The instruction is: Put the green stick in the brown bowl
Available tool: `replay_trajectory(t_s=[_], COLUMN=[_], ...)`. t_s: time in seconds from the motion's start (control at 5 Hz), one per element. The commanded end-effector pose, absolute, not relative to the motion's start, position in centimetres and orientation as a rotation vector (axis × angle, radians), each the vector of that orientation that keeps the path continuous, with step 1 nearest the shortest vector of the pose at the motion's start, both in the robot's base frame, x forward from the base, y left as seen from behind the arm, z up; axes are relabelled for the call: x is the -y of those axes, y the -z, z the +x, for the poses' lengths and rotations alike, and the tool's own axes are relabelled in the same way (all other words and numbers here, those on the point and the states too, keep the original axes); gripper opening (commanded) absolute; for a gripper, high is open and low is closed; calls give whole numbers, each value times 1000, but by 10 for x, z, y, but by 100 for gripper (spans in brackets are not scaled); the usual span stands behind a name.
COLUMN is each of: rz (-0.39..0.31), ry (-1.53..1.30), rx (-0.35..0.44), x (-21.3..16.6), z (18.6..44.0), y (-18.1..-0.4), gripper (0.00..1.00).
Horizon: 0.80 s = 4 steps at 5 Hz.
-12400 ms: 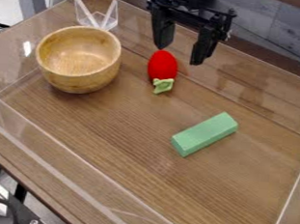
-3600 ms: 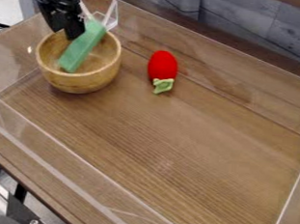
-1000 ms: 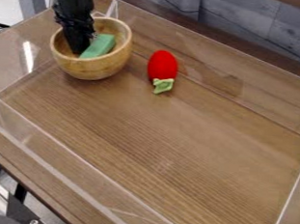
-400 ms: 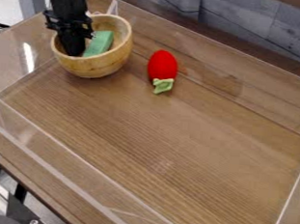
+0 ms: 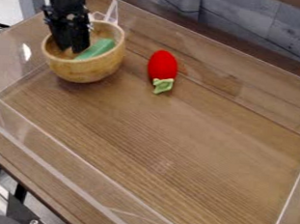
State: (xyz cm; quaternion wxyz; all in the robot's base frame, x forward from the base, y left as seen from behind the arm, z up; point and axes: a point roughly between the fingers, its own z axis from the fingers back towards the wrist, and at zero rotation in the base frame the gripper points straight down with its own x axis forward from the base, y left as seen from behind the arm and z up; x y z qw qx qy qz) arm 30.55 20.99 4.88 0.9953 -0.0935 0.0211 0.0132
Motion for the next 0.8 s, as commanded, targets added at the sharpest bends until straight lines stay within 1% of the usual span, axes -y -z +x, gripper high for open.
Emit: replay_trajectory(t_s=[0.0,0.2,0.4,0.6], rz=[-124,-133,-141,-151], ry=[-47,-64,-28,8], rx=[27,48,70,78], x=[-220,-213,-200,-189], z=[305,300,309,316], y=[-82,-95,-100,-99], gripper=[100,100,100,100])
